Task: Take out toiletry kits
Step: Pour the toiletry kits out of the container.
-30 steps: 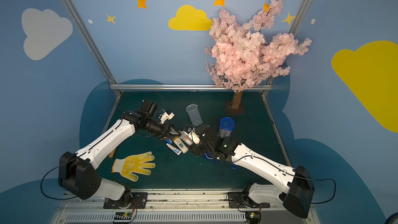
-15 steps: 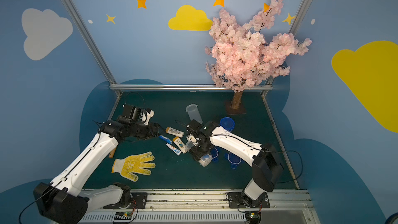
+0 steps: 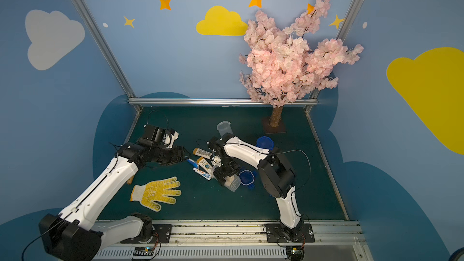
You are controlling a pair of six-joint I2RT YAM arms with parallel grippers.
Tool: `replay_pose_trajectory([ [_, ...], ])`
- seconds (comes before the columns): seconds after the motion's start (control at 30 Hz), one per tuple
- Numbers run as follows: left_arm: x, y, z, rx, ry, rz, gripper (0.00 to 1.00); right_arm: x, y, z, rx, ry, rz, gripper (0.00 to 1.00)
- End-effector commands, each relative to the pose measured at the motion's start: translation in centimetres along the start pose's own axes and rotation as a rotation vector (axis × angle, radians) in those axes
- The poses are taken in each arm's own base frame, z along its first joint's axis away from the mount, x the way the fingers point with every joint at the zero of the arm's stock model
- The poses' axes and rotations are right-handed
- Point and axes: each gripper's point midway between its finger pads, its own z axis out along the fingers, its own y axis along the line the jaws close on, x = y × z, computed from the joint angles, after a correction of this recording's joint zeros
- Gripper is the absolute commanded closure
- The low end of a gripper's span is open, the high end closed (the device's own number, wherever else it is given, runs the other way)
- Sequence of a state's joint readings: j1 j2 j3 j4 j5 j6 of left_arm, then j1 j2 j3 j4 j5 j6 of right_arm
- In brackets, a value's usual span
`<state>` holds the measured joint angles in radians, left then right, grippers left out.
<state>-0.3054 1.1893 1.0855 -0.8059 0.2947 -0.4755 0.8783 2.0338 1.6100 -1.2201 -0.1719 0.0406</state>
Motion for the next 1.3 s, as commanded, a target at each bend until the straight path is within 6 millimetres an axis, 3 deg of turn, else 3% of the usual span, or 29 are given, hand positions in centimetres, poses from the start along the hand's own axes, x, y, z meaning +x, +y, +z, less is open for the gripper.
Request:
replay_pose_trajectory([
  [0.0,0.2,0.2,-0.1,-0.001,-0.004,0.008,0.35,0.3,0.1,-0.3,-0.017,0.030,-0.011,0.84],
  [0.3,0.1,0.2,0.3,0.001,0.003,0.004,0.35,0.3,0.0,-1.0,-0.047,-0.026,0.002,0.83],
  [0.53,-0.2,0.0,0.2,0.006,-0.006,-0.006,0.34,-3.7,2.2,-1.8,-0.129,-0.123,-0.013,0.83],
  [0.7,-0.2,0.2,0.2,-0.003,-0.002,-0.011,0.34,-5.0,2.7,-2.1,-0.127,-0.147,-0.026,0.84],
  [0.87,-0.2,0.2,0.4,-0.006,0.002,-0.011,0.34,-3.1,1.7,-1.9,-0.093,-0.130,-0.011,0.84],
  [1.1,-0.5,0.1,0.6,-0.001,0.003,-0.011,0.34,1.7,0.5,-2.1,-0.041,-0.096,0.018,0.83],
  [1.27,-0.6,0.2,0.7,-0.006,0.003,-0.012,0.34,3.5,-0.9,-3.5,-0.015,-0.134,0.057,0.83],
])
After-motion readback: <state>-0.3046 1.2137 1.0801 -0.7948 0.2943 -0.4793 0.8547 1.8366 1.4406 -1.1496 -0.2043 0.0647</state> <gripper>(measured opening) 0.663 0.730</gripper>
